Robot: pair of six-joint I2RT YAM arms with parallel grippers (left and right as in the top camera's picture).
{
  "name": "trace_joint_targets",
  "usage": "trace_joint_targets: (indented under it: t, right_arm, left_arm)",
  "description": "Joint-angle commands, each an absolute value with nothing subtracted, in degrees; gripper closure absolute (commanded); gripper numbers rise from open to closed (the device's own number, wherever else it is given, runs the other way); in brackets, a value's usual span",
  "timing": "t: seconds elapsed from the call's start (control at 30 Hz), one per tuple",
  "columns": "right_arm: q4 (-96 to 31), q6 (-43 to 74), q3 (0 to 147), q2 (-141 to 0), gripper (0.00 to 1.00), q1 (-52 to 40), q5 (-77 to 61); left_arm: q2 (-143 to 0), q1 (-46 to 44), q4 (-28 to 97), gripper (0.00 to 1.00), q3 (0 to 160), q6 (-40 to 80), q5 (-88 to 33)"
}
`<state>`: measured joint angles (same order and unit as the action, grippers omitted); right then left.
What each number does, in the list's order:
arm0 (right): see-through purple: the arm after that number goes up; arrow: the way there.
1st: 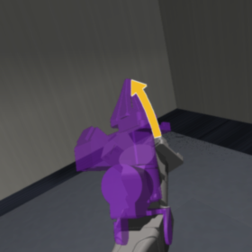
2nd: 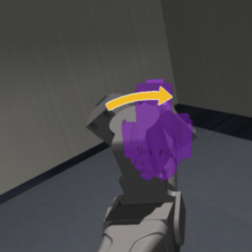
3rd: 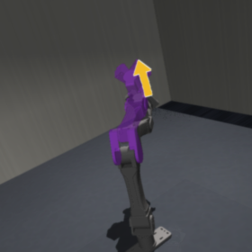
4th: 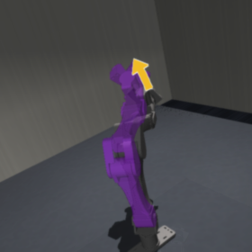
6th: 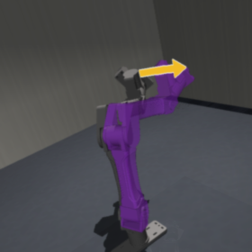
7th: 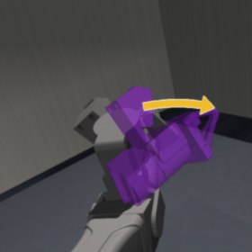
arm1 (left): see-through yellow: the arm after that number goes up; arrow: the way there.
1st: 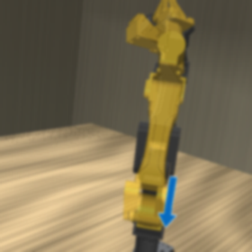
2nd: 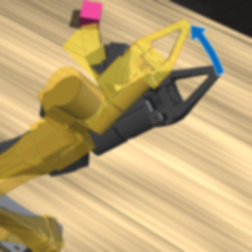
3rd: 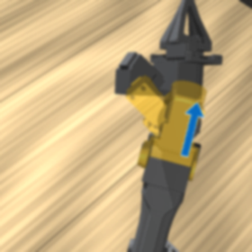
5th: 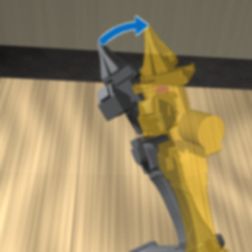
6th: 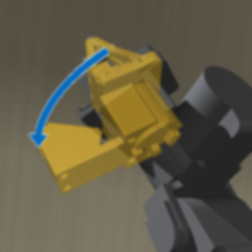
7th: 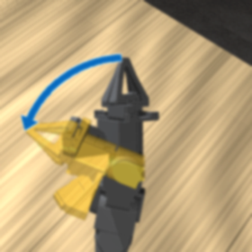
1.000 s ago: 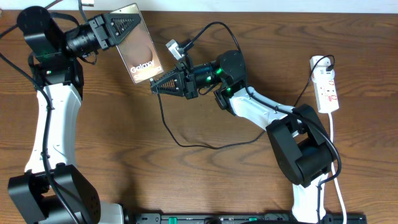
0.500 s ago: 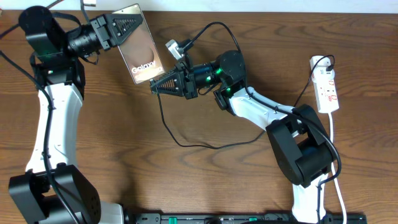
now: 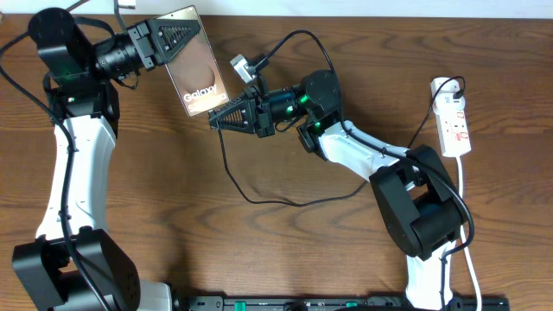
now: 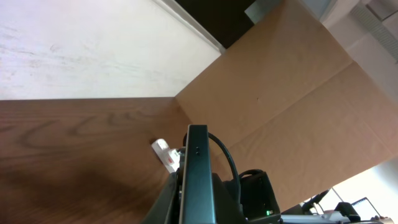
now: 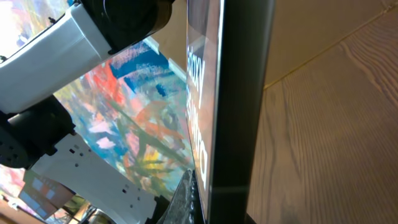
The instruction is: Plug charger to phone and switch on socket
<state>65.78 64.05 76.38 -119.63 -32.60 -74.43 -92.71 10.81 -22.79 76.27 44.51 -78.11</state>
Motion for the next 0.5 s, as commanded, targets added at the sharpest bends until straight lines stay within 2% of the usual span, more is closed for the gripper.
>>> trace_joint_targets:
  t: [0.0, 0.47]
  right_arm:
    - [66.5, 64.2, 77.7, -119.3, 0.99, -32.7, -67.0]
    - [67.0, 64.2, 77.7, -119.3, 0.99, -32.3, -64.6]
  left_arm:
    - [-92.5, 9.8, -22.8, 0.93, 76.3, 43.9, -82.1]
    - [-92.5, 9.8, -22.8, 0.93, 76.3, 43.7, -82.5]
